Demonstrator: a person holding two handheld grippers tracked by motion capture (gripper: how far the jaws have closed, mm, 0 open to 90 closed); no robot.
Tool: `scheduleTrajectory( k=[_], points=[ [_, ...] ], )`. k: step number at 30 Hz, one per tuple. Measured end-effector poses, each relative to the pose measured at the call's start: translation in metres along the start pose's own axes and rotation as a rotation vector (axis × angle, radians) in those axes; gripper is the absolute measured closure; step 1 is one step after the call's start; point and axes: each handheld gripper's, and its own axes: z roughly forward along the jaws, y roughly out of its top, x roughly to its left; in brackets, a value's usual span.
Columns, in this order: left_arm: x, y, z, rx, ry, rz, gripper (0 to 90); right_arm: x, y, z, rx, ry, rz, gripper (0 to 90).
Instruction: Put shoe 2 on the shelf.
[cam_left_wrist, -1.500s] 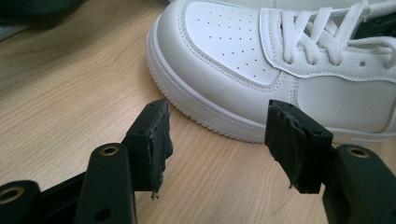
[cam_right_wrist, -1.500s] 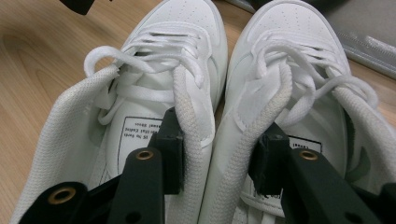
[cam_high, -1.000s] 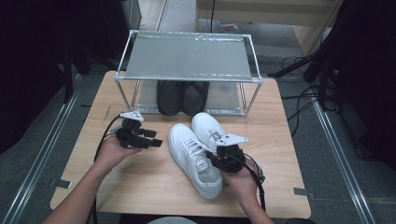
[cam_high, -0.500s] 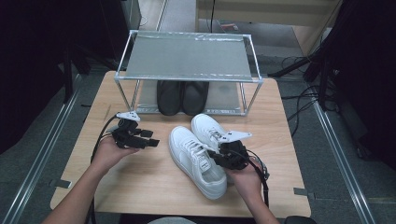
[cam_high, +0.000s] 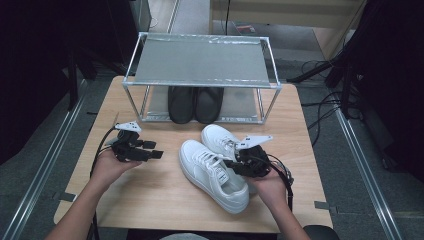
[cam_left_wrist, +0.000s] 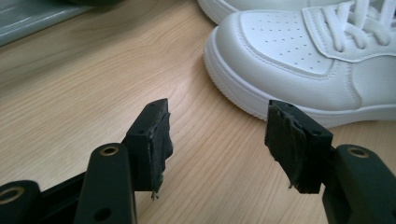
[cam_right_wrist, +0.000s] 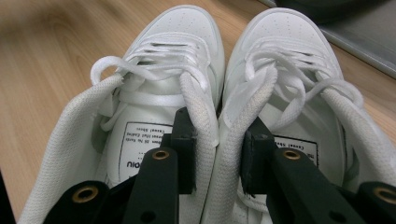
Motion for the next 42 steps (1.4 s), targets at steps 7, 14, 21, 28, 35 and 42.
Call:
scheduleTrajectory(
  k=[7, 14, 21, 28, 35, 42],
  points=[
    [0.001, -0.008, -0.007, -0.007, 0.021, -0.019, 40.7, -0.002, 0.007, -0.003, -0.003, 0.062, -0.044, 72.8],
    [0.002, -0.016, -0.016, -0.018, 0.045, -0.037, 40.7, -0.002, 0.013, -0.001, -0.009, 0.122, -0.078, 72.8],
    [0.005, -0.024, -0.023, -0.026, 0.067, -0.056, 40.7, -0.009, 0.026, 0.006, -0.009, 0.196, -0.142, 72.9],
    [0.010, -0.030, -0.028, -0.031, 0.091, -0.078, 40.7, -0.018, 0.037, 0.007, -0.022, 0.273, -0.199, 72.9],
    [0.013, -0.032, -0.030, -0.040, 0.099, -0.094, 40.7, -0.035, 0.054, 0.009, -0.004, 0.330, -0.258, 73.0],
    [0.016, -0.033, -0.033, -0.044, 0.102, -0.099, 40.7, -0.048, 0.078, 0.009, -0.013, 0.369, -0.293, 72.9]
  ],
)
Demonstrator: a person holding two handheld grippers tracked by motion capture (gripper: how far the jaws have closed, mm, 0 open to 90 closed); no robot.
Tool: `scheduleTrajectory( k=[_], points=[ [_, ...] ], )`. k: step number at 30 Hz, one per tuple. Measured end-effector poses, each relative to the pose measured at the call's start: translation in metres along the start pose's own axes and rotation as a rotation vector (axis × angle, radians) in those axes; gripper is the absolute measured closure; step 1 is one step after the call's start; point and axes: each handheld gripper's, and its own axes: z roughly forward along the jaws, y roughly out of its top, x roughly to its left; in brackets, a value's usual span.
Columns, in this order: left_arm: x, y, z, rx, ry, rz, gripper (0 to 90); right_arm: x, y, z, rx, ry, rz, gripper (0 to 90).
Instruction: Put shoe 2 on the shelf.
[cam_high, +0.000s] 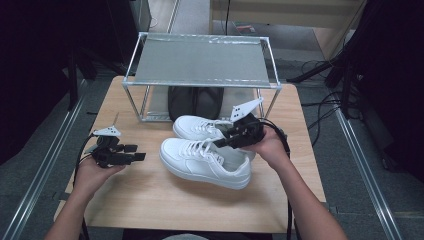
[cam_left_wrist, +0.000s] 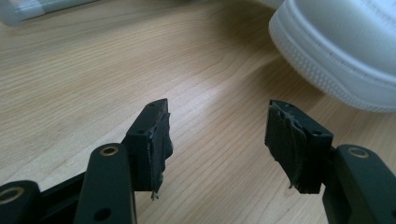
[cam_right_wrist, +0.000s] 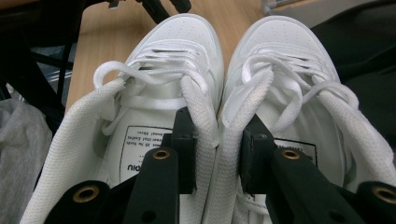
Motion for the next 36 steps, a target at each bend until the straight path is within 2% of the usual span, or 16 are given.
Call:
scheduleTrajectory(
  k=[6, 9, 14, 23, 28, 33, 36],
  points=[
    [0.003, -0.002, -0.002, -0.005, 0.007, -0.006, 40.6, -0.003, 0.021, -0.005, 0.008, -0.013, -0.012, 72.9],
    [0.004, -0.002, -0.002, -0.003, 0.004, -0.011, 40.6, -0.003, 0.032, -0.010, 0.006, -0.008, -0.037, 72.9],
    [0.004, -0.002, -0.002, 0.002, 0.002, -0.018, 40.8, 0.001, 0.055, -0.017, 0.005, 0.009, -0.044, 73.1],
    [0.004, -0.002, -0.002, 0.005, 0.000, -0.014, 40.9, 0.010, 0.093, -0.034, -0.044, 0.027, -0.078, 73.2],
    [0.004, -0.002, -0.002, -0.002, 0.001, -0.021, 40.9, 0.010, 0.115, -0.048, -0.098, 0.053, -0.050, 73.4],
    [0.004, -0.002, -0.001, -0.001, -0.004, -0.025, 40.9, 0.013, 0.134, -0.058, -0.115, 0.019, -0.077, 73.3],
    [0.004, -0.002, -0.001, 0.000, -0.005, -0.026, 40.8, 0.012, 0.147, -0.063, -0.120, -0.016, -0.057, 73.5]
  ],
)
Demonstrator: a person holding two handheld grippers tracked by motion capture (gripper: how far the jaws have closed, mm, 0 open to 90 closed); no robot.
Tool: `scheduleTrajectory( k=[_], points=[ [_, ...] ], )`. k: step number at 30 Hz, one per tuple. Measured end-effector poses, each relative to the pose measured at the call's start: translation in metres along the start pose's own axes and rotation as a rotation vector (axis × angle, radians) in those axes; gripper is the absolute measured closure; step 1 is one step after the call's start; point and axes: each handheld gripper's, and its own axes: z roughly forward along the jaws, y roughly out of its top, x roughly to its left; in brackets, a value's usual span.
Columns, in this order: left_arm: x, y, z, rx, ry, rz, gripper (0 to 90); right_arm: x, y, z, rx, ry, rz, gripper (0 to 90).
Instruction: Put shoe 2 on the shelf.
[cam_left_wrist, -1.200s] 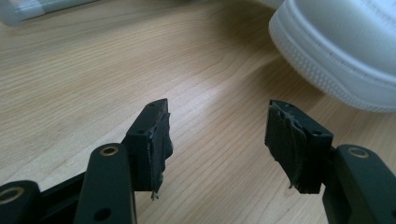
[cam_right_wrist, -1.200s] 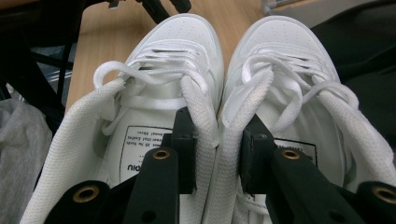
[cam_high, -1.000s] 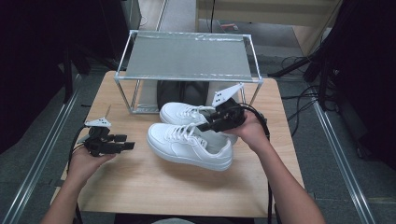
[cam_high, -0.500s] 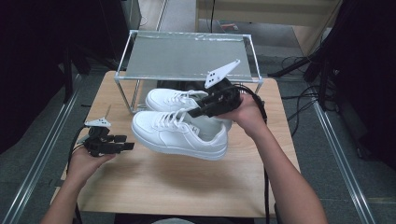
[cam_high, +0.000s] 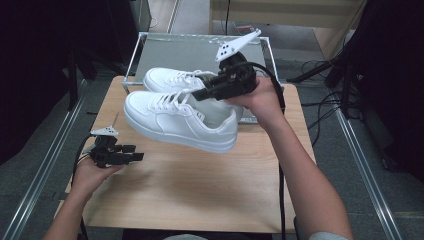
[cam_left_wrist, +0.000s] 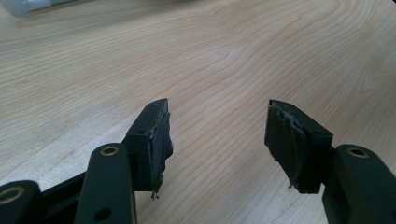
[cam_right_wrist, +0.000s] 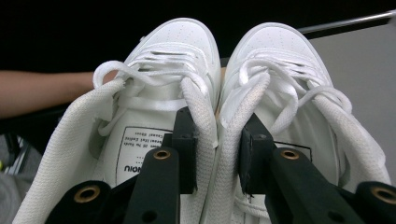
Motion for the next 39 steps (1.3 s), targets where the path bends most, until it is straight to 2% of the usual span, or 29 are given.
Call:
scheduleTrajectory(
  k=[5, 10, 15, 21, 25, 31, 35, 39],
  points=[
    [0.000, 0.000, 0.001, 0.005, -0.006, 0.007, 40.8, -0.009, 0.014, -0.005, -0.031, -0.081, 0.063, 73.5],
    [0.000, 0.001, 0.002, 0.011, -0.008, 0.013, 40.8, -0.017, 0.024, -0.005, -0.031, -0.171, 0.079, 73.8],
    [0.000, 0.001, 0.003, 0.016, -0.011, 0.017, 40.8, -0.029, 0.026, -0.001, -0.046, -0.247, 0.158, 74.2],
    [-0.001, 0.002, 0.006, 0.029, -0.020, 0.027, 40.7, -0.049, 0.031, 0.009, -0.012, -0.356, 0.206, 74.1],
    [-0.001, 0.002, 0.006, 0.031, -0.023, 0.030, 40.7, -0.060, 0.033, 0.013, 0.001, -0.404, 0.229, 74.0],
    [-0.001, 0.002, 0.008, 0.039, -0.023, 0.037, 40.7, -0.078, 0.036, 0.015, -0.007, -0.484, 0.307, 74.1],
    [-0.003, 0.004, 0.010, 0.035, -0.033, 0.048, 40.7, -0.087, 0.043, 0.019, 0.015, -0.558, 0.331, 74.1],
    [-0.005, 0.007, 0.012, 0.046, -0.027, 0.069, 40.7, -0.096, 0.051, 0.023, 0.035, -0.600, 0.361, 73.9]
  ],
)
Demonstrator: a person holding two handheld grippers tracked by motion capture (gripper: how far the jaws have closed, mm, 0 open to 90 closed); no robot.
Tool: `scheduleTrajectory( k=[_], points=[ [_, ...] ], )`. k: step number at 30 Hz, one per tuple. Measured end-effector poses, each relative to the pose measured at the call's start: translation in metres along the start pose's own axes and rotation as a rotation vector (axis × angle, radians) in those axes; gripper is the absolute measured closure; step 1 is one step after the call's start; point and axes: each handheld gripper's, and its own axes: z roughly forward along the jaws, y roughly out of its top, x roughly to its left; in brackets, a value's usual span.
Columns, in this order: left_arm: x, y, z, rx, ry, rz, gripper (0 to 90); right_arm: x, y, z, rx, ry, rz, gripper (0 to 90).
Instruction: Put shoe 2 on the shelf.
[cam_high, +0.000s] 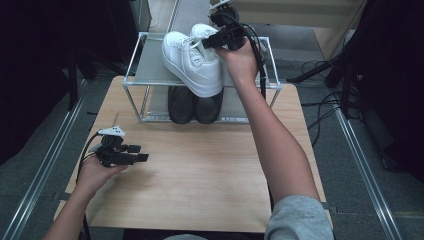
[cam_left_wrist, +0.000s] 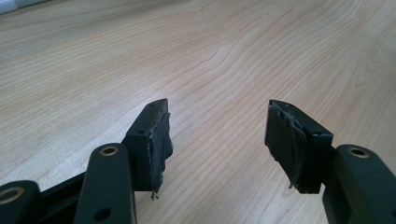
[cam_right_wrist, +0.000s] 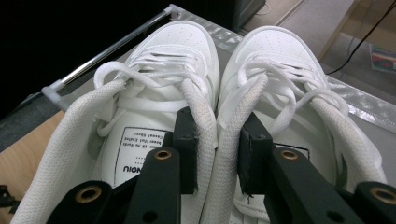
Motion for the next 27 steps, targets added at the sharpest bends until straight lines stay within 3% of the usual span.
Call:
scheduleTrajectory(
  k=[3, 7, 13, 20, 27],
  points=[
    [-0.001, 0.002, 0.001, 0.001, -0.005, 0.013, 40.7, -0.004, 0.007, 0.006, -0.004, -0.018, 0.015, 73.9],
    [-0.001, 0.006, 0.004, 0.002, -0.008, 0.021, 40.7, -0.001, 0.018, 0.013, 0.000, -0.091, 0.047, 73.8],
    [-0.002, 0.012, 0.009, 0.008, -0.012, 0.049, 40.8, 0.000, 0.029, 0.027, -0.002, -0.162, 0.086, 73.8],
    [-0.003, 0.020, 0.014, 0.016, -0.029, 0.078, 40.8, 0.003, 0.031, 0.045, -0.005, -0.249, 0.196, 74.0],
    [-0.006, 0.023, 0.019, 0.012, -0.039, 0.084, 40.8, 0.009, 0.028, 0.065, -0.015, -0.352, 0.250, 73.9]
  ],
)
